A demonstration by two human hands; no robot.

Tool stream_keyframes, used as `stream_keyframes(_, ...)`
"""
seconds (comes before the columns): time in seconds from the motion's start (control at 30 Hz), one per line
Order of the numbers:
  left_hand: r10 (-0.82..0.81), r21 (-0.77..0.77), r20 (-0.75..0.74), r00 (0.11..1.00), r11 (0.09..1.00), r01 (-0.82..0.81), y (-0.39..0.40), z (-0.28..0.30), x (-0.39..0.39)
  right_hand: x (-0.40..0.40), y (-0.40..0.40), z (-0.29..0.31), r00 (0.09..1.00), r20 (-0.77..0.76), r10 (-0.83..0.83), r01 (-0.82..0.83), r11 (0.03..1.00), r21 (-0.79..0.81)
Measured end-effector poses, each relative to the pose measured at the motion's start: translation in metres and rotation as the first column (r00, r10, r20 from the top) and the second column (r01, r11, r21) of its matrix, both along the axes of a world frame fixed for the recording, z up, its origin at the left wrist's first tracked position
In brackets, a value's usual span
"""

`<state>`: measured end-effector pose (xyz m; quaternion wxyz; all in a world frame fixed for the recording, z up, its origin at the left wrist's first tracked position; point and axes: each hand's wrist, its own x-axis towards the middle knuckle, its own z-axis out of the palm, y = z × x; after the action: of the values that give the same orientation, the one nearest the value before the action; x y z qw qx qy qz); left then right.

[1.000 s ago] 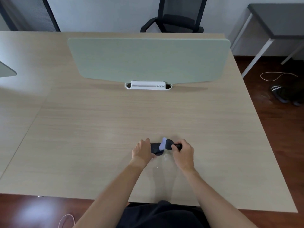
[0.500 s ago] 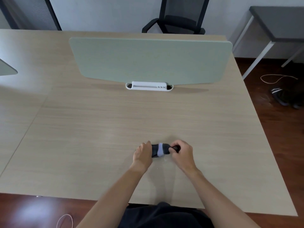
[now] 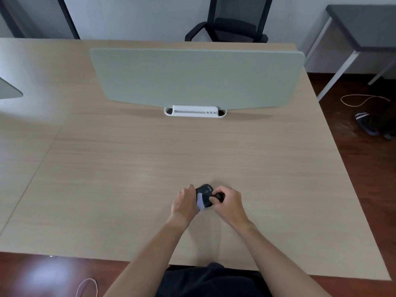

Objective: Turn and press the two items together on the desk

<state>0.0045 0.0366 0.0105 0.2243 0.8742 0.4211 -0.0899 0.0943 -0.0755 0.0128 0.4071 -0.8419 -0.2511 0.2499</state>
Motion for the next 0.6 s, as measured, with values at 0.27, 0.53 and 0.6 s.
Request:
stream_keyframes(0.27,-0.057,-0.087,-0.106,0.993,0.995,0.048,0.007,0.006,0.0,0.019,0.011,0.002,0.965,0.192,-0.178,0.18,0.984,0.008)
stream_keyframes(0.53,-0.036,-0.093,-0.116,0.993,0.995,0.026,0.007,0.006,-0.003,0.008,0.017,0.003,1.0,0.002,0.001,-0.001,0.998,-0.064)
stream_keyframes(0.6,-0.048,-0.091,-0.121,0.991,0.995,0.037,0.008,0.006,-0.005,0.012,0.013,0.001,0.987,0.099,-0.13,0.136,0.989,-0.061)
